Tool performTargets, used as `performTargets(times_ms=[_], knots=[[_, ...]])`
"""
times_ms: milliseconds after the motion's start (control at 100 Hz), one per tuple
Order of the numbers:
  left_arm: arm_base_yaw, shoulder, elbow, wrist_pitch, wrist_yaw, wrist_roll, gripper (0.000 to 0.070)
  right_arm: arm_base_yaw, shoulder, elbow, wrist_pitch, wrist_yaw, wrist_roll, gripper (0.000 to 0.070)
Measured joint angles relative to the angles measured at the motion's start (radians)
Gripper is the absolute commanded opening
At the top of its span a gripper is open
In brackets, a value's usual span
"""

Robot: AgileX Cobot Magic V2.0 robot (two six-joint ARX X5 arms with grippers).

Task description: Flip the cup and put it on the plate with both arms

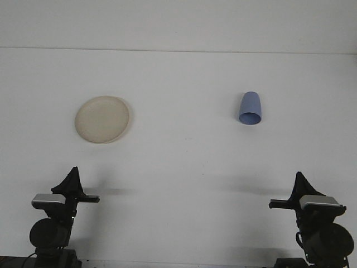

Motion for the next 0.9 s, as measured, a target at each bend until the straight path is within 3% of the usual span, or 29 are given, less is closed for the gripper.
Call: performTargets(times_ms=[390, 680, 740, 840, 900], knots=[[0.000, 0.000, 0.000, 0.000, 0.000, 0.000, 0.0014, 0.000, 0.447, 0.459, -0.434, -0.001, 0.000, 0.0003], [0.000, 0.000, 0.000, 0.000, 0.000, 0.000, 0.0014, 0.000, 0.563, 0.507, -0.462, -0.003, 0.000, 0.0017], [0.000, 0.000, 0.000, 0.000, 0.000, 0.000, 0.0014, 0.000, 0.566, 0.507, -0.462, -0.004, 0.000, 0.0082], [0.000, 0.000, 0.000, 0.000, 0.000, 0.000, 0.0014, 0.000, 0.567, 0.507, -0.462, -0.004, 0.000, 0.0302], [0.000, 0.000, 0.000, 0.000, 0.000, 0.000, 0.0014, 0.000, 0.567, 0.507, -0.462, -0.005, 0.000, 0.0393]])
